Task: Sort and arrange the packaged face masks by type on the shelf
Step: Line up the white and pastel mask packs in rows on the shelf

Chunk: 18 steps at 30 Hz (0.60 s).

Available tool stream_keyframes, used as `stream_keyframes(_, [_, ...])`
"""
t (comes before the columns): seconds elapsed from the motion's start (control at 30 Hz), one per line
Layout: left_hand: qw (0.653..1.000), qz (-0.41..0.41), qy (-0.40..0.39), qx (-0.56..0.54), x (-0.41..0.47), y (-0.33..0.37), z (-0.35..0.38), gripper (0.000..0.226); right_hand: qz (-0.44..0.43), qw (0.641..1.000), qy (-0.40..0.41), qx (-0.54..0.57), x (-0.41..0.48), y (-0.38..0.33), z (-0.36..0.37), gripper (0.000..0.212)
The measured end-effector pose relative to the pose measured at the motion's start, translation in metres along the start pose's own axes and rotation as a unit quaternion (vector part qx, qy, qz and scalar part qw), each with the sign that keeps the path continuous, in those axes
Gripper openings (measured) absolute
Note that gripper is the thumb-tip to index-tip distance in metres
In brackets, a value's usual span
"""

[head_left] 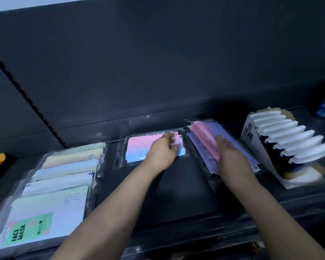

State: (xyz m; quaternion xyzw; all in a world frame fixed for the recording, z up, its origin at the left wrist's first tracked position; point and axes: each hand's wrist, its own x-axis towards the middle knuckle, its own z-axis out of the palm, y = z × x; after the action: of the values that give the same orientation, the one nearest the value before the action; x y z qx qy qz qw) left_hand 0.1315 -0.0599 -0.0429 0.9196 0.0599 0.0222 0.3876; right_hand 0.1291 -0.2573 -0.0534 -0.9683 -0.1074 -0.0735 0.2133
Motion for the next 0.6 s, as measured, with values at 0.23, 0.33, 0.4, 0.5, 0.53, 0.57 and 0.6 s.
stream_keyframes(0.23, [0.869, -0.120, 0.183, -0.444, 0.003, 0.008, -0.015, 0.045, -0.245, 0.965, 0.091, -0.005, -0.021, 0.006, 0.013, 0.081])
stream_keyframes(0.33, [0.898, -0.103, 0.249, -0.349, -0.013, -0.026, -0.039, 0.050, -0.279, 0.958, 0.065, -0.009, -0.017, -0.017, 0.016, 0.084])
stream_keyframes(0.4, [0.932, -0.111, 0.266, -0.219, -0.028, -0.048, -0.056, 0.045, -0.308, 0.950, 0.034, -0.024, -0.015, -0.031, 0.028, 0.087])
stream_keyframes(0.5, [0.958, -0.130, 0.202, 0.154, -0.053, -0.069, -0.075, 0.039, -0.310, 0.948, -0.069, -0.009, -0.014, -0.049, 0.047, 0.056])
stream_keyframes(0.53, [0.952, -0.107, 0.162, 0.237, -0.058, -0.072, -0.076, 0.042, -0.293, 0.950, -0.111, -0.003, -0.014, -0.053, 0.050, 0.046])
stream_keyframes(0.57, [0.956, -0.064, 0.117, 0.261, -0.062, -0.074, -0.073, 0.047, -0.280, 0.951, -0.128, 0.003, -0.015, -0.055, 0.051, 0.041])
stream_keyframes(0.6, [0.967, -0.019, 0.064, 0.246, -0.065, -0.073, -0.071, 0.053, -0.272, 0.955, -0.121, 0.007, -0.016, -0.056, 0.052, 0.038])
